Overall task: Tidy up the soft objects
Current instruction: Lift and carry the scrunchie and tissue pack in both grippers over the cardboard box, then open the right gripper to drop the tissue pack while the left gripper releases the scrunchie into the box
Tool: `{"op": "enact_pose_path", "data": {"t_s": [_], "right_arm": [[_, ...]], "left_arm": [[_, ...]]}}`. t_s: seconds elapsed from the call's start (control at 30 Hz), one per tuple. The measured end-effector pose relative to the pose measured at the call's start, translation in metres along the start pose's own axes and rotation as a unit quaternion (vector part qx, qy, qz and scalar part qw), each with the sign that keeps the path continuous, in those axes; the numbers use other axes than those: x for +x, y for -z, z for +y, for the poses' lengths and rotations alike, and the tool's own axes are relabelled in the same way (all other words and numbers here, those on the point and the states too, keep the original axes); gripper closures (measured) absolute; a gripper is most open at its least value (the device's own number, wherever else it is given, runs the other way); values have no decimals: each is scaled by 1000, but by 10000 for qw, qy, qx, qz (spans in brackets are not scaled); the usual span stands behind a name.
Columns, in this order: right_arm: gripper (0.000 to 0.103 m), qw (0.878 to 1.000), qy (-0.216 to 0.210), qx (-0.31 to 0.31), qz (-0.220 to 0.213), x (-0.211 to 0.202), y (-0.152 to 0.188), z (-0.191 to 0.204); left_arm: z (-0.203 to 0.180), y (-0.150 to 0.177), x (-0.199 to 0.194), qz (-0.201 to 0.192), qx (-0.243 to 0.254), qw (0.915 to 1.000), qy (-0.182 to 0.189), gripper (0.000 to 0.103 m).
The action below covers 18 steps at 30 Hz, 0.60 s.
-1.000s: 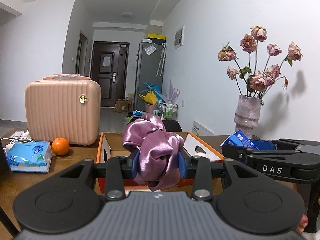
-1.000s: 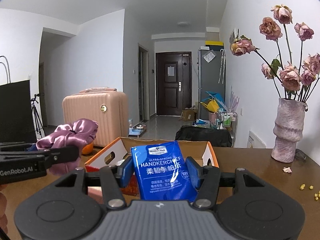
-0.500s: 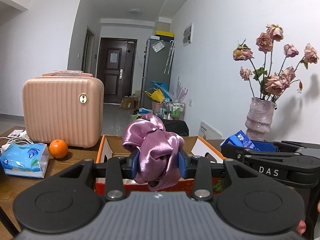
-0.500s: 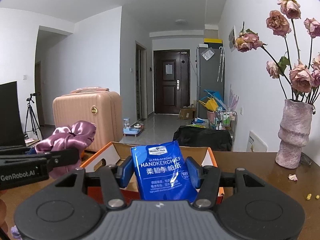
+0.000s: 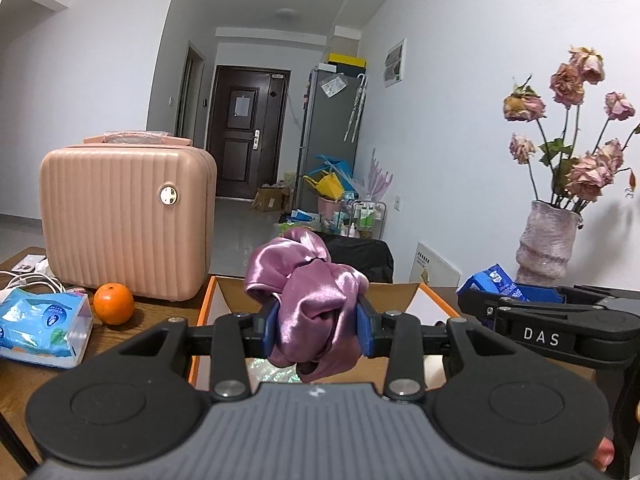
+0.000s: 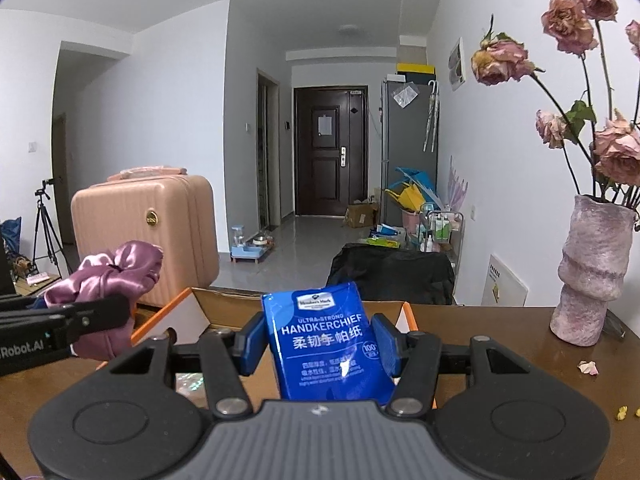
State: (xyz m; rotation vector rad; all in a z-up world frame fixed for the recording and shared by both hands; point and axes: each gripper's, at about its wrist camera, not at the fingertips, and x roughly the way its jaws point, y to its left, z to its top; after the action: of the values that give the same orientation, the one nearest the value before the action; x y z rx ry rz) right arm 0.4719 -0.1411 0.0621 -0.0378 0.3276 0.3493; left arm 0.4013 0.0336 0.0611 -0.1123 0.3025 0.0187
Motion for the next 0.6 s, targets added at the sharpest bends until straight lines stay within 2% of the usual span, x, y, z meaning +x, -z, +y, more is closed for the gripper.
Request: {"op": "enact_pose_path", "data": {"t_s": [0.37,0.6], "right_arm": [[48,9992,154,-18,371,37,-13,-8],[48,9982,53,5,605,59,-8,-8]], "left_arm": [[7,-6,29,175,36,9996,-204,65],[10,-4,50,337,40,9990,-296,65]]}}
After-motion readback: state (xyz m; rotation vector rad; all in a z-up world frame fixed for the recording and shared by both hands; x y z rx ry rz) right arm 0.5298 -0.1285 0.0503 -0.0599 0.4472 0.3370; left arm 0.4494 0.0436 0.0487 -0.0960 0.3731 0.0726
